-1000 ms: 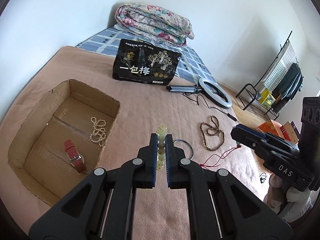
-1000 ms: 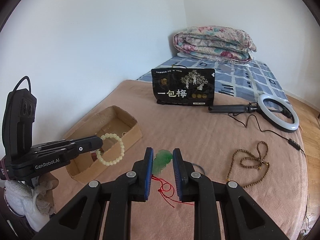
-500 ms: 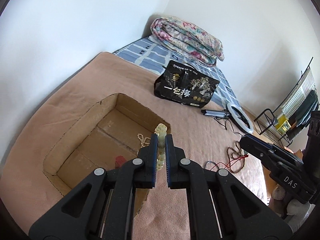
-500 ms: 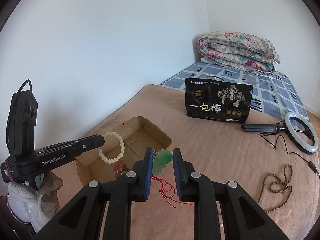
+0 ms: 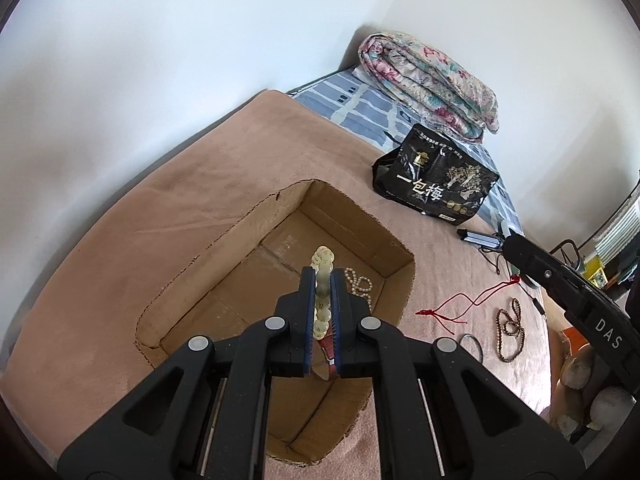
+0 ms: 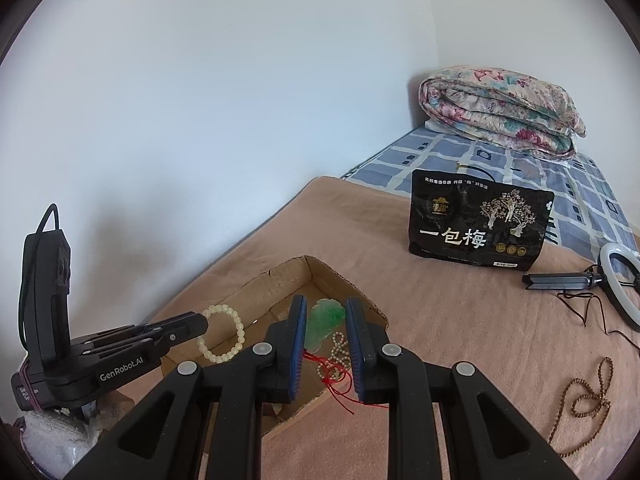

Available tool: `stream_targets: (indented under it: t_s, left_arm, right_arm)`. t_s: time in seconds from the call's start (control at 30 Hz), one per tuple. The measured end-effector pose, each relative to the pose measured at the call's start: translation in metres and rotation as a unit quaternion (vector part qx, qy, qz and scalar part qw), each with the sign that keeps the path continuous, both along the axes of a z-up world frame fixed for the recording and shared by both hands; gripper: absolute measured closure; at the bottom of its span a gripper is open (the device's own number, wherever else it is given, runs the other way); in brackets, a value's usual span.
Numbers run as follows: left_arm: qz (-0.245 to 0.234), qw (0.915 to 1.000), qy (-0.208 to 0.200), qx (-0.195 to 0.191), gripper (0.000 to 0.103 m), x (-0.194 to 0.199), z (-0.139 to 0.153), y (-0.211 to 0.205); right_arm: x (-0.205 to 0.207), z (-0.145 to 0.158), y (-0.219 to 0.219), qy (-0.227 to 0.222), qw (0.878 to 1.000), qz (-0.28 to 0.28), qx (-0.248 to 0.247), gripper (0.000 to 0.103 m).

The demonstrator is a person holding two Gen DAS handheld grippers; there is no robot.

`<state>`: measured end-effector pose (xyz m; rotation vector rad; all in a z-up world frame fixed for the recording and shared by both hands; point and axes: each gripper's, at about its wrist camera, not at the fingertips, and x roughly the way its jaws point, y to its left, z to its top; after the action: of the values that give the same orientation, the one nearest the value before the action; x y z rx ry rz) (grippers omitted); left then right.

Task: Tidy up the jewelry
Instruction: 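Carry the bracelet with the left tool while the right tool carries the pendant to the box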

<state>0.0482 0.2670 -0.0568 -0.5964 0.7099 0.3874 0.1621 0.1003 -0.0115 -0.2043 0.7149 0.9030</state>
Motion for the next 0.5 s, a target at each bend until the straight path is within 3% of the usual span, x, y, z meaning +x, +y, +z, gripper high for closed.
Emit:
stream_targets:
  t_s: [0.5]
  left_arm:
    - [0.017, 0.9988, 0.045, -0.005, 0.098, 0.0, -0.029, 0.004]
  right_arm:
    - [0.007, -0.036, 0.042, 0.018, 0.999, 0.014, -0.037, 0.085]
